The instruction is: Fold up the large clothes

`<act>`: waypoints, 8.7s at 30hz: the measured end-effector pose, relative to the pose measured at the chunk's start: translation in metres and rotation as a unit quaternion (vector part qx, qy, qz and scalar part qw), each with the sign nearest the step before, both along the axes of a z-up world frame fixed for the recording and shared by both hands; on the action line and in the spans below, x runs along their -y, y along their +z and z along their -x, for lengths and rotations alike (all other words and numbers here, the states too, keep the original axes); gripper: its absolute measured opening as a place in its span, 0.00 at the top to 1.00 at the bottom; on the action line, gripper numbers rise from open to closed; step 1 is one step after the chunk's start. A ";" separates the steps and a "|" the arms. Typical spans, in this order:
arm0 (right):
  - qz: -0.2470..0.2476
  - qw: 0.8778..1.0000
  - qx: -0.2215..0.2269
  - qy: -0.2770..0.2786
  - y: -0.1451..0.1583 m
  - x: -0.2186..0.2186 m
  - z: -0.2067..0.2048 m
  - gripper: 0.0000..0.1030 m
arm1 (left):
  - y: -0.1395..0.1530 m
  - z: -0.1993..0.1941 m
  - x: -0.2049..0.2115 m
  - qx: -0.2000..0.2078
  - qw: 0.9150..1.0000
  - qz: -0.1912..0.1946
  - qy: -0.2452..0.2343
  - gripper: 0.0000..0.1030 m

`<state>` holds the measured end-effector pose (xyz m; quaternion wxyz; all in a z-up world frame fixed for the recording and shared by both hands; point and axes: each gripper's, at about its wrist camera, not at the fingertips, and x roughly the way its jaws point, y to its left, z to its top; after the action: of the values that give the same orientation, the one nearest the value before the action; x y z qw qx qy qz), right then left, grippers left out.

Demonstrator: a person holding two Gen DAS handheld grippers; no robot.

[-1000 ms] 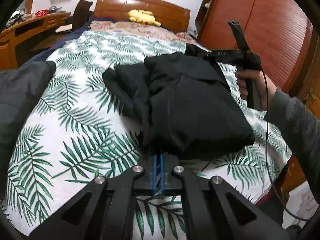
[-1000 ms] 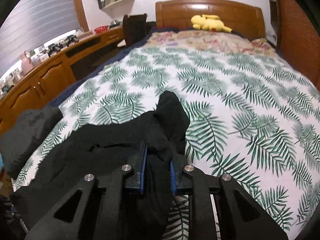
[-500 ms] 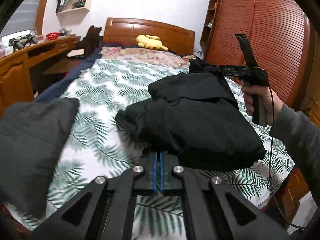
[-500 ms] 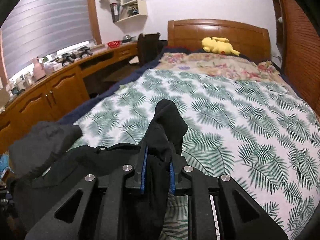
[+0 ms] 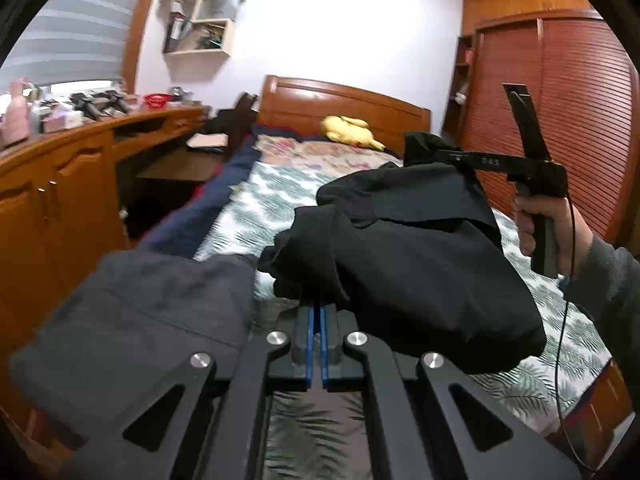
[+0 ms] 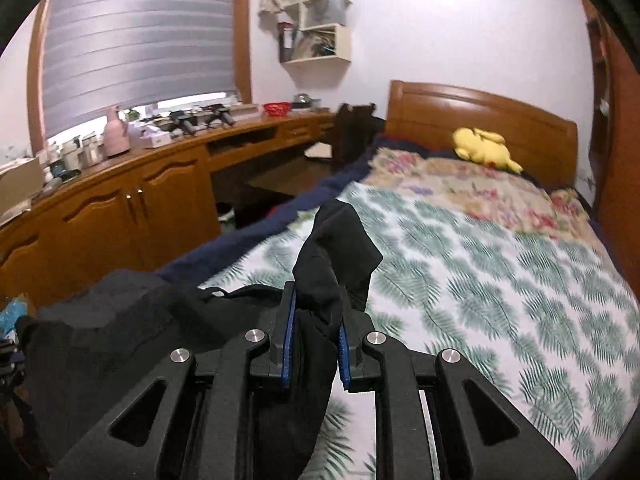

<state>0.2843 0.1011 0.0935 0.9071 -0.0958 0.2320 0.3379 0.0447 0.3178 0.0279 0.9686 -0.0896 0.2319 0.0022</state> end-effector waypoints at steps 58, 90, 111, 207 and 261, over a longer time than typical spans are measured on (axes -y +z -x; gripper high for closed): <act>0.060 0.974 -0.207 0.065 -0.192 -0.228 0.028 0.26 | 0.008 0.104 -0.157 -0.018 0.989 -0.032 0.145 0.96; 0.054 0.985 -0.097 0.133 -0.170 -0.228 0.067 0.47 | -0.066 0.055 -0.152 -0.108 0.973 -0.065 0.194 0.96; 0.064 0.976 -0.097 0.185 -0.161 -0.181 0.152 0.47 | -0.036 0.076 -0.094 -0.076 0.974 -0.057 0.203 0.79; -0.071 0.976 0.068 -0.195 -0.033 0.325 0.297 0.14 | 0.059 0.074 0.336 0.031 0.996 -0.068 -0.042 0.74; -0.073 0.976 0.064 -0.194 -0.037 0.324 0.297 0.13 | 0.054 0.073 0.336 0.032 0.997 -0.063 -0.042 0.73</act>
<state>-0.0127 -0.2229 0.0561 0.9729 -0.0043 0.1620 0.1647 -0.0287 -0.0184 0.0821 0.9785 -0.0186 0.2036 -0.0264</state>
